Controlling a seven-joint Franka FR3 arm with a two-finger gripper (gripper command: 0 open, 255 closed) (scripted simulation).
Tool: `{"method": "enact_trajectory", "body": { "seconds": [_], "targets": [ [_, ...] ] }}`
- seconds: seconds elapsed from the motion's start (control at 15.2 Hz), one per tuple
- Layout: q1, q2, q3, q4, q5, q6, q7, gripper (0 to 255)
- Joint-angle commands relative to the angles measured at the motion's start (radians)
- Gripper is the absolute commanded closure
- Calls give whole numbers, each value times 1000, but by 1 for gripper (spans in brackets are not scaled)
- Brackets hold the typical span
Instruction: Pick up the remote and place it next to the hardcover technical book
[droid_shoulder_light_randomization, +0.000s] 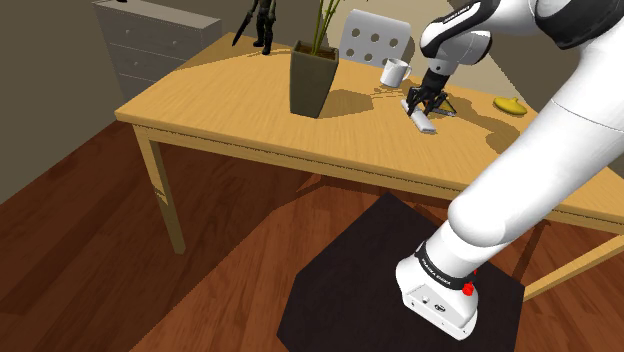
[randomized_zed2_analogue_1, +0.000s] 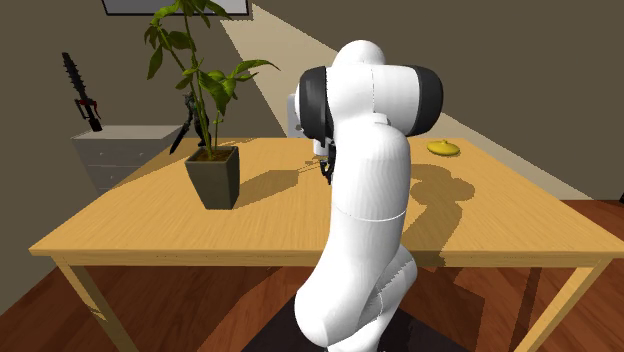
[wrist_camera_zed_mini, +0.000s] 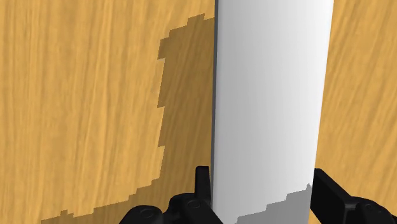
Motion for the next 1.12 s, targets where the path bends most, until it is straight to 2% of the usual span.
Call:
{"method": "enact_trajectory", "body": {
  "seconds": [0.0,0.2,0.26,0.59,0.86,1.06],
  "targets": [
    [0,0,0,-1,0,1,0,255],
    [0,0,0,-1,0,1,0,255],
    [0,0,0,0,0,1,0,0],
    [0,0,0,0,0,1,0,0],
    [7,-57,4,75,-37,-122,27,0],
    [6,-57,4,75,-37,-122,27,0]
  ]
}}
